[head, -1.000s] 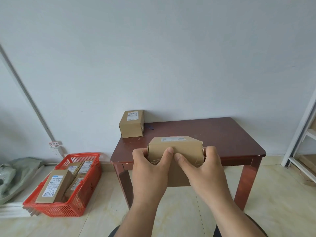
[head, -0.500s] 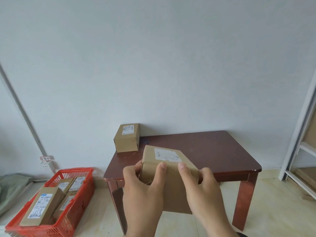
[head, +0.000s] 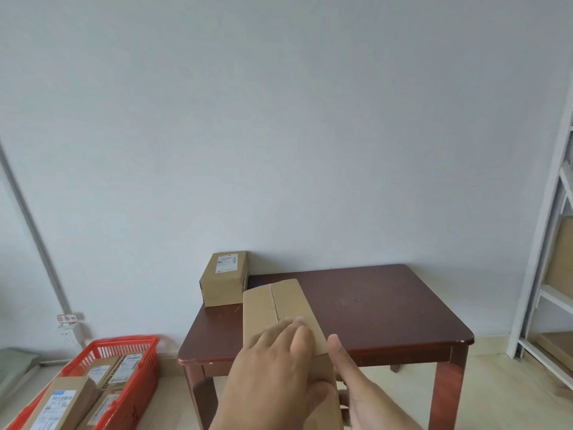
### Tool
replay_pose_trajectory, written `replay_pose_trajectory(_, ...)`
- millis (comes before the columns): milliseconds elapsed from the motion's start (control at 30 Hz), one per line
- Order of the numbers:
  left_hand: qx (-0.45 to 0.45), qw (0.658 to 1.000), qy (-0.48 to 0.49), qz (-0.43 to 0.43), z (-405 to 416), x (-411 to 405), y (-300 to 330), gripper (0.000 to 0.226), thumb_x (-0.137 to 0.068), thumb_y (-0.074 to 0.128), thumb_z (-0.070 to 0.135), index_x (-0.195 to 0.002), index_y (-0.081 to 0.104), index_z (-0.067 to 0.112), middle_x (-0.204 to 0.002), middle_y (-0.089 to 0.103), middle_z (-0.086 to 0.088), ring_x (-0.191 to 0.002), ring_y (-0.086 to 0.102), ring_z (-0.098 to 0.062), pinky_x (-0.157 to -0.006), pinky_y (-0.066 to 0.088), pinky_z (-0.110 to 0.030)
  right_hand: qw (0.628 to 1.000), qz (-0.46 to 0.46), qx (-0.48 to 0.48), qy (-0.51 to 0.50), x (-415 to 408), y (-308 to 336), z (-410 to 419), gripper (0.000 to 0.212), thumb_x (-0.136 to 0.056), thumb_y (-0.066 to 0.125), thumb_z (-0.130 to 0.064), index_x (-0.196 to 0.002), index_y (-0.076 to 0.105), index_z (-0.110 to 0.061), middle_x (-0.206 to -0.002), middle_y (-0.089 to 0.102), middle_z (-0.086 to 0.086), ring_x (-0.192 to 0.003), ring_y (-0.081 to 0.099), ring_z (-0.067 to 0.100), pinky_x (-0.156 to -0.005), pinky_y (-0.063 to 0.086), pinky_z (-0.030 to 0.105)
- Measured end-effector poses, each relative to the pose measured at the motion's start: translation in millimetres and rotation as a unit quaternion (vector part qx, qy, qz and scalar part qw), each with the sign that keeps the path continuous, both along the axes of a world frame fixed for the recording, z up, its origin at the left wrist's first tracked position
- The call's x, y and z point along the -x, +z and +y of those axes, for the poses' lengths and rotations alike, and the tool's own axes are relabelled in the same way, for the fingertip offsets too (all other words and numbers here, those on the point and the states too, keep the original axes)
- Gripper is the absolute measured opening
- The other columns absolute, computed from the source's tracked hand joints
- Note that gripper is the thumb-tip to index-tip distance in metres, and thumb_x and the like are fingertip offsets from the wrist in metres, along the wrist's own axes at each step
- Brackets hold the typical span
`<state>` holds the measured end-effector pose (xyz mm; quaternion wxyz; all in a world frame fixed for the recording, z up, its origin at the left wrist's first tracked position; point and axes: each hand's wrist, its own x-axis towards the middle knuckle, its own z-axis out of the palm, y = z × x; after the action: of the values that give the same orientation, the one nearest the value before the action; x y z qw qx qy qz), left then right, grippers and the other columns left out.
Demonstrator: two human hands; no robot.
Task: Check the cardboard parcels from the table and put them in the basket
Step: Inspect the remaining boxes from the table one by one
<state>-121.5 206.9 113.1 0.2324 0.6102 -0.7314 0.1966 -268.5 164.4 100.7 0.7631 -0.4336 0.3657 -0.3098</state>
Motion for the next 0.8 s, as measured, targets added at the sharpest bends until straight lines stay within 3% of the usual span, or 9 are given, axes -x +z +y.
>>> replay_pose_trajectory(67,-0.028,0.999,-0.028,-0.012,1.0,0.8,4.1,0.051,-0.051,0.061,0.063,-0.083,0.069,0.024,-0.099,0.077,0.015,-0.099,0.077,-0.009,-0.073,0.062,-0.025,0.998,-0.034,-0.055,0.006,0.4,-15.0,-2.4,0.091,-0.05,0.089,-0.079,-0.116,0.083,-0.017,-0.121,0.078,0.012,-0.123,0.07,0.031,-0.118,0.044,0.05)
replay_pose_trajectory(133,-0.045,0.998,-0.039,-0.018,4.9,0.3,8.8,0.044,-0.059,0.056,0.063,-0.084,0.065,0.028,-0.099,0.075,0.018,-0.102,0.075,-0.006,-0.079,0.061,-0.024,0.996,-0.054,-0.077,0.007,0.5,-24.9,-1.1,0.098,-0.044,0.094,-0.072,-0.121,0.08,-0.013,-0.12,0.077,0.016,-0.12,0.071,0.036,-0.108,0.052,0.052)
replay_pose_trajectory(233,-0.053,0.998,-0.02,0.025,15.1,-8.3,13.0,0.049,-0.077,0.057,0.074,-0.111,0.057,0.038,-0.138,0.059,0.028,-0.133,0.052,0.007,-0.113,0.045,-0.028,0.997,-0.035,-0.067,-0.008,-2.4,-28.3,0.4,0.081,-0.053,0.095,-0.064,-0.118,0.081,-0.018,-0.108,0.08,0.013,-0.113,0.073,0.036,-0.088,0.057,0.048)
replay_pose_trajectory(333,-0.032,0.951,0.045,0.305,31.9,-19.2,5.4,0.09,-0.072,0.056,0.092,-0.148,0.035,0.048,-0.16,0.029,0.036,-0.147,0.027,0.014,-0.123,0.03,-0.027,0.998,-0.03,-0.063,0.005,3.4,-27.0,-4.4,0.081,-0.054,0.088,-0.066,-0.12,0.079,-0.019,-0.107,0.08,0.014,-0.108,0.074,0.034,-0.085,0.057,0.048)
replay_pose_trajectory(433,-0.094,0.808,-0.026,0.581,42.0,-9.8,-4.9,0.093,-0.07,0.076,0.073,-0.15,0.041,0.041,-0.134,0.069,0.022,-0.123,0.063,0.005,-0.101,0.053,-0.023,1.0,-0.002,-0.014,0.001,4.7,-20.8,-2.8,0.08,-0.058,0.082,-0.074,-0.119,0.079,-0.023,-0.111,0.08,0.007,-0.112,0.074,0.027,-0.097,0.053,0.049)
replay_pose_trajectory(500,-0.093,0.799,-0.031,0.593,41.5,-3.1,-13.5,0.078,-0.075,0.079,0.052,-0.145,0.044,0.045,-0.121,0.075,0.021,-0.111,0.07,0.002,-0.091,0.055,-0.017,1.0,0.012,0.019,-0.002,1.9,-19.8,0.6,0.078,-0.063,0.077,-0.076,-0.123,0.076,-0.026,-0.118,0.08,-0.001,-0.119,0.071,0.018,-0.111,0.047,0.05)
replay_pose_trajectory(567,-0.075,0.8,-0.041,0.594,40.0,-0.1,-22.0,0.088,-0.078,0.08,0.046,-0.153,0.036,0.045,-0.13,0.07,0.022,-0.12,0.067,0.0,-0.102,0.053,-0.027,0.998,0.006,0.055,-0.024,-0.9,-22.2,2.2,0.066,-0.077,0.07,-0.071,-0.127,0.073,-0.028,-0.121,0.078,-0.008,-0.122,0.068,0.01,-0.117,0.042,0.046)
replay_pose_trajectory(667,-0.064,0.793,-0.04,0.604,38.3,1.4,-23.3,0.094,-0.081,0.082,0.051,-0.159,0.031,0.038,-0.13,0.069,0.026,-0.122,0.065,0.002,-0.1,0.052,-0.019,0.989,-0.008,0.141,-0.049,-5.5,-17.7,7.7,0.036,-0.107,0.048,-0.037,-0.136,0.067,-0.028,-0.124,0.077,-0.01,-0.117,0.07,0.003,-0.103,0.049,0.031)
replay_pose_trajectory(800,-0.058,0.797,-0.022,0.601,36.0,4.0,-26.7,0.077,-0.092,0.075,0.026,-0.158,0.034,0.029,-0.127,0.069,0.028,-0.12,0.066,0.001,-0.093,0.05,-0.01,0.97,0.03,0.231,-0.066,-6.8,-20.9,10.4,0.073,-0.092,0.055,-0.059,-0.161,0.031,-0.049,-0.149,0.056,-0.029,-0.138,0.05,-0.009,-0.124,0.035,0.038)
